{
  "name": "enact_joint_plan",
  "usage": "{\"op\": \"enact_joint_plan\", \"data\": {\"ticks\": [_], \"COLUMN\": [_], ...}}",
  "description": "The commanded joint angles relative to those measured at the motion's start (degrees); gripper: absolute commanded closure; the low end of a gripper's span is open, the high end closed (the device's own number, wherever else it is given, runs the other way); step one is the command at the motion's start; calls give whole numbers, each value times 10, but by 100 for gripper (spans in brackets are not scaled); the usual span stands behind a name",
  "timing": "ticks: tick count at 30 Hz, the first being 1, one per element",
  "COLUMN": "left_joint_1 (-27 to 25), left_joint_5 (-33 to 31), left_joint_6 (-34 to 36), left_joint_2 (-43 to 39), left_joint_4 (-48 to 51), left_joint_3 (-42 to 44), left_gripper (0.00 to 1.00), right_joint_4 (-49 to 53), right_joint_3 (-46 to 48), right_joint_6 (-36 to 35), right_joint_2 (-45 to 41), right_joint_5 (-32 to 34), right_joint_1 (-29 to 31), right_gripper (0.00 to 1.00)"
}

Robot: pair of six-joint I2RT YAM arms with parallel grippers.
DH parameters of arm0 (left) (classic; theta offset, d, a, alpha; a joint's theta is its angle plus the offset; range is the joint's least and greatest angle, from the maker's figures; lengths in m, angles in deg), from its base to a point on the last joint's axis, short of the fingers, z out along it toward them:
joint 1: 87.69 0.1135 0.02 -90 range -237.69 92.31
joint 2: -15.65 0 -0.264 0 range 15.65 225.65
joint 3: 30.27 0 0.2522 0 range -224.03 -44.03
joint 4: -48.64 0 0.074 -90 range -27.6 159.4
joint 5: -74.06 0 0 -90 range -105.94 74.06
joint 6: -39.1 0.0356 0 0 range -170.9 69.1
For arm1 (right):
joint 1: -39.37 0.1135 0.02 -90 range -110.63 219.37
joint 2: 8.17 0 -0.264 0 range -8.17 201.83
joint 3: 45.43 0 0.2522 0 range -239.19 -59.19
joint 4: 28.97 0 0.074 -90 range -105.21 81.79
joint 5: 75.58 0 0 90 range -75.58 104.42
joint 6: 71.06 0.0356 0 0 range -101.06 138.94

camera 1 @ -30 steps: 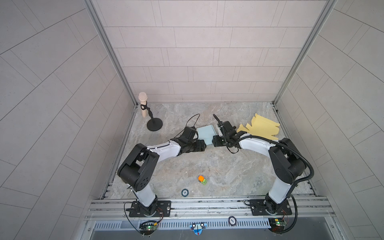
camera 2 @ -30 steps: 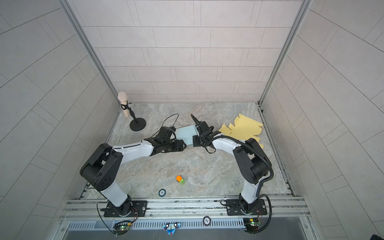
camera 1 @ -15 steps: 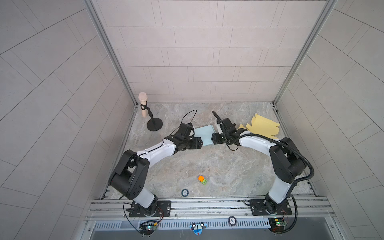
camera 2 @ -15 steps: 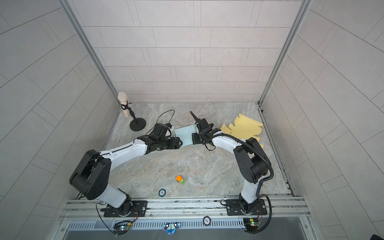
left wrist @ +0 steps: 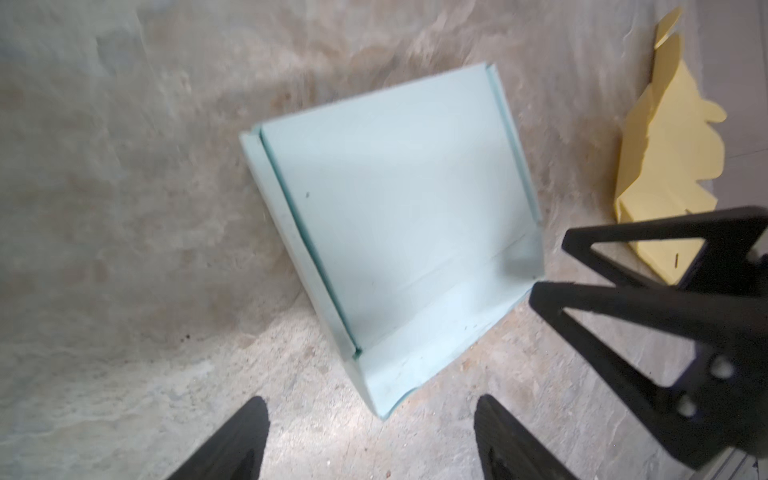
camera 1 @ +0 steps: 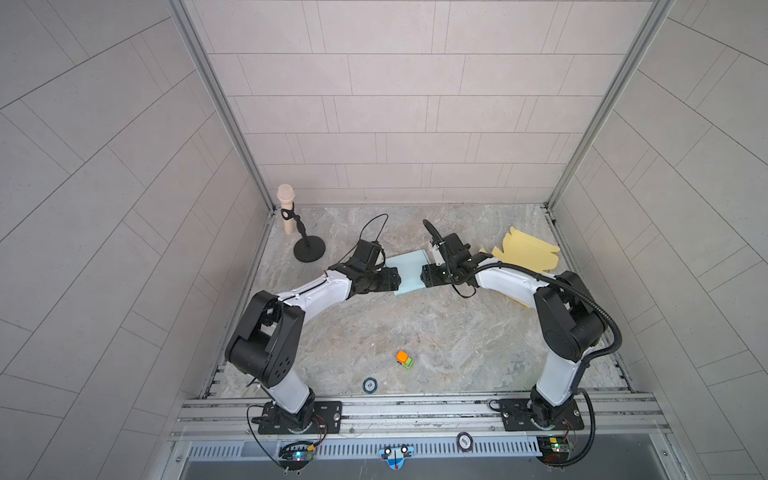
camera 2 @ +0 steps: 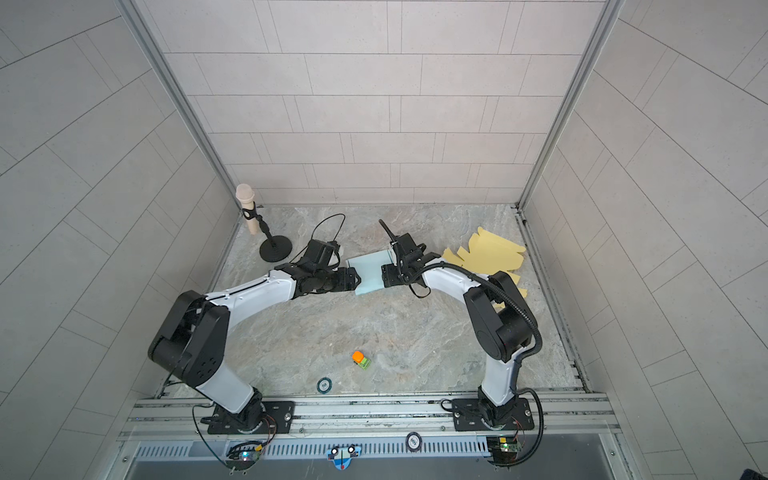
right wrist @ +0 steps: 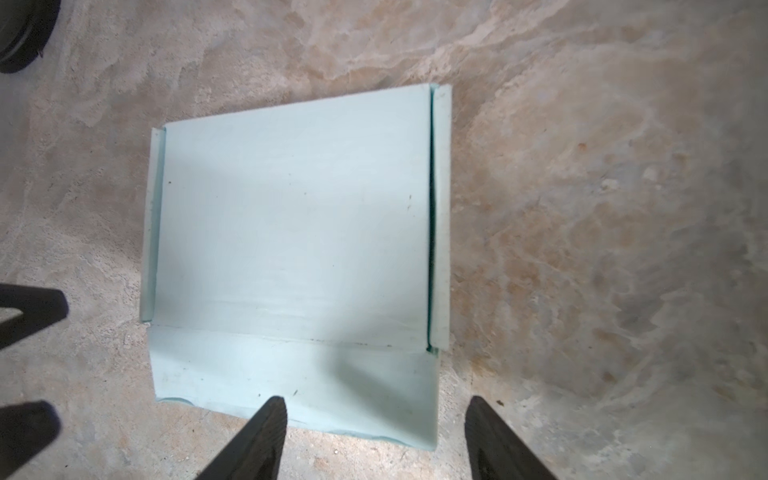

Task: Fold the paper box

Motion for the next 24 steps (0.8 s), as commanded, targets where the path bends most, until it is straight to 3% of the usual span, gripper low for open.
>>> {"op": "enact_joint_plan", "data": {"ticks": [1,8,24], "left_joint_1": [-8,-39,-42], "left_joint_5": [14,33,36], "left_joint_6": [-20,-45,-75], "left_joint_2": [2,35,50], "left_joint_4": [-35,-68,-114], "left_joint_3": [3,-12,4], "left_gripper": [18,18,20], "right_joint_4": [6,-4,-15], "right_joint_3": [-9,-14,-17], "right_joint_6": [6,14,10], "right_joint_2": [15,29,43], "right_joint_5": [-21,-34,-54], "right_joint_1": [-4,-6,1], "right_gripper": [25,24,27]}}
